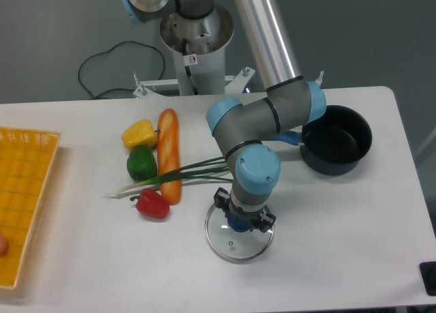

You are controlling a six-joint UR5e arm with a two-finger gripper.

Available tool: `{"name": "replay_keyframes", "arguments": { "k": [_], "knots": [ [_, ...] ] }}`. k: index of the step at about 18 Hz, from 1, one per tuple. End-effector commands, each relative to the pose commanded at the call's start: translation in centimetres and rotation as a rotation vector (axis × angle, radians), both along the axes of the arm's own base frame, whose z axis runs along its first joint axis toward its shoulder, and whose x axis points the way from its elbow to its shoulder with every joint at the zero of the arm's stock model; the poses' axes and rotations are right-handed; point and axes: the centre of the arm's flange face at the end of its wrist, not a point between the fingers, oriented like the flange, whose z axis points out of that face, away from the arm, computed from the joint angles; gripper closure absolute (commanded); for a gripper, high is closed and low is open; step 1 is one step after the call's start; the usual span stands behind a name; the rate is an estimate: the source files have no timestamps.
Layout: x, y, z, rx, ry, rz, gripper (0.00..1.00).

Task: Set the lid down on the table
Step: 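Lower the glass lid flat onto the table beside the pot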

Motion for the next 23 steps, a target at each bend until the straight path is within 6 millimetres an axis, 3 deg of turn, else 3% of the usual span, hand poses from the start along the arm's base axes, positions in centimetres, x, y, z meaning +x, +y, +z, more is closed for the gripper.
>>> {"name": "replay_keyframes", "arguments": {
  "k": [23],
  "knots": [
    [0.35, 0.32, -0.52, -0.009, -0.003, -0.005, 0.40]
  ]
}}
